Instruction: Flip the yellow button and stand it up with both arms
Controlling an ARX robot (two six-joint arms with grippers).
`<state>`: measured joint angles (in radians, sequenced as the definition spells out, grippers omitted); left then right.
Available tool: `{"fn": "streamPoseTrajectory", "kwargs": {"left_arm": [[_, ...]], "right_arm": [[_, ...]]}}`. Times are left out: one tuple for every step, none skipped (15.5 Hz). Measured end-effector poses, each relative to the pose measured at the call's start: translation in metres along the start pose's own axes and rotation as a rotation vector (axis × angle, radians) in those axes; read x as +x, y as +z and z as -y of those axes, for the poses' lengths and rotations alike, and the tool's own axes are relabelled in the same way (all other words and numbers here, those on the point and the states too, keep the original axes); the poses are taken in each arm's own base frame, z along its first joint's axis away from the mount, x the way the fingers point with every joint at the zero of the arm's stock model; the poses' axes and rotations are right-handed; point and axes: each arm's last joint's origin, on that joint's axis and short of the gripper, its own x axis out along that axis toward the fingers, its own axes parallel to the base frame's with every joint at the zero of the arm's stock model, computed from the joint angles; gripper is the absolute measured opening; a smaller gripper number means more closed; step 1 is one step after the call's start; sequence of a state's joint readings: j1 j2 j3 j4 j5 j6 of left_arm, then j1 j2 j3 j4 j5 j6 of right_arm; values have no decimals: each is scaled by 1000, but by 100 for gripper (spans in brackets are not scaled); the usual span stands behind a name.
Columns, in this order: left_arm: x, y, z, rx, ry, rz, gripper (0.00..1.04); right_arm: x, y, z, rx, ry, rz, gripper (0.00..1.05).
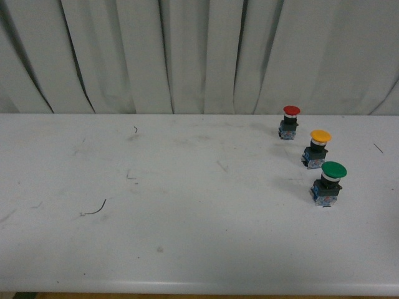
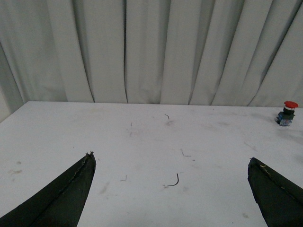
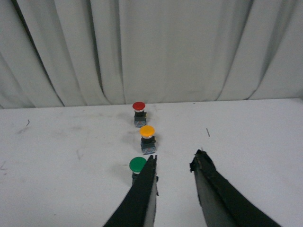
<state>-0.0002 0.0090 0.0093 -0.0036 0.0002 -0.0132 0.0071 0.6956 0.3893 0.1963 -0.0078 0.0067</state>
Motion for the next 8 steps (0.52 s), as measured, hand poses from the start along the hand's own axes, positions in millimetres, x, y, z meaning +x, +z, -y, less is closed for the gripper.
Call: {"fn": "streamPoseTrajectory", "kwargs": {"left_arm": [[0, 0, 0, 0, 1, 0, 98], [0, 0, 0, 0, 1, 0, 98], [0, 0, 0, 0, 0, 0, 98], [0, 0, 0, 0, 0, 0, 98], [0, 0, 0, 0, 1, 0, 98], [0, 0, 0, 0, 1, 0, 98], [0, 0, 0, 0, 0, 0, 98], [0, 0, 0, 0, 0, 0, 98]], "right_arm": [[-21, -11, 0, 0, -7, 55, 18], [-31, -11, 1, -1, -14, 131, 5], [-34, -15, 1, -4, -15, 148, 2], [-34, -30, 1, -3, -15, 113, 2], [-34, -41, 1, -4, -14, 86, 2], [-36, -45, 1, -4, -14, 96, 2], [-39, -46, 1, -4, -15, 117, 2], [-40, -50, 1, -4, -15, 121, 2]]}}
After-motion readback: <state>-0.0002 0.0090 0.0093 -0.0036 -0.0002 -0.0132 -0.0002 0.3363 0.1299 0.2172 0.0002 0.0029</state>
